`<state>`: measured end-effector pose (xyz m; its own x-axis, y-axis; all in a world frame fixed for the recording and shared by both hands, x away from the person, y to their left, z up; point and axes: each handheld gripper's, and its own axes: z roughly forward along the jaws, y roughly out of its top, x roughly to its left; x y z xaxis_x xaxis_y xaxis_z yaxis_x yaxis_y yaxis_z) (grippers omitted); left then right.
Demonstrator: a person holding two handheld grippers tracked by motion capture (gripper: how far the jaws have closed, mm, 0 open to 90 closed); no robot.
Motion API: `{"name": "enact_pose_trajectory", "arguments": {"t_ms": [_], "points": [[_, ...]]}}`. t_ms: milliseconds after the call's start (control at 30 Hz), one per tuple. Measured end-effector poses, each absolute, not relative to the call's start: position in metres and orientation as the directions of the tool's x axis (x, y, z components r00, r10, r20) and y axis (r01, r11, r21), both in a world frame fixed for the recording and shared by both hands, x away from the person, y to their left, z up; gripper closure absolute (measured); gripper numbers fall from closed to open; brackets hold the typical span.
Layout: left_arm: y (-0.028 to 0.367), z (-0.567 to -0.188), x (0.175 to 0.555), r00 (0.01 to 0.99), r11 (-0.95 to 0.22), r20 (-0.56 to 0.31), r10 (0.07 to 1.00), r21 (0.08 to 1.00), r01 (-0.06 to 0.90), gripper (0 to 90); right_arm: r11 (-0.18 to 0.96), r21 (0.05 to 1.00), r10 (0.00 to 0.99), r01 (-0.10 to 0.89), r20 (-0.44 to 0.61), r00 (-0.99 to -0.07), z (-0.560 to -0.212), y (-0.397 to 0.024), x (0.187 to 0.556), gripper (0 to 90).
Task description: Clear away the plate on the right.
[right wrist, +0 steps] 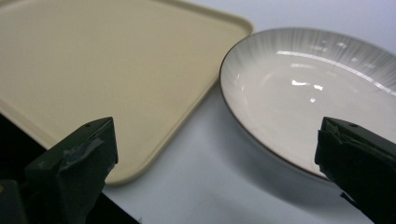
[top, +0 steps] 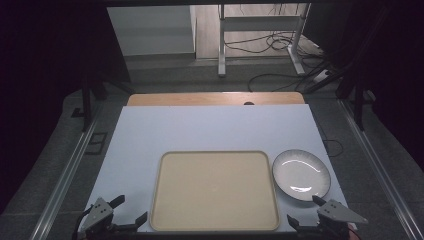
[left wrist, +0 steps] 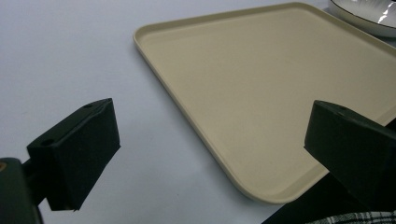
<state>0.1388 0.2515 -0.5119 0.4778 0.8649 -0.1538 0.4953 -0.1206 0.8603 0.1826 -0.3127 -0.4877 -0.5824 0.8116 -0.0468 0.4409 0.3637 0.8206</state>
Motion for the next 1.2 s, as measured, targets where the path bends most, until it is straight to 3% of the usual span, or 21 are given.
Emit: {"name": "enact_pose_trajectory", "arguments": {"t_ms": [533,1200], "points": [[0.2519,-0.5120,0.1396,0.479,-0.119,-0.158,0.864,0.859,0.498,3.2,0.429,0.794,0.795,0.430,-0.107,-0.597,-0.4912,-0.3079,0.1823,0.0],[0.2518,-0.5121,0.1397,0.479,-0.120,-0.157,0.864,0.859,0.499,3.3,0.421,0.798,0.786,0.431,-0.084,-0.613,-0.4900,-0.3068,0.1835,0.1]]}}
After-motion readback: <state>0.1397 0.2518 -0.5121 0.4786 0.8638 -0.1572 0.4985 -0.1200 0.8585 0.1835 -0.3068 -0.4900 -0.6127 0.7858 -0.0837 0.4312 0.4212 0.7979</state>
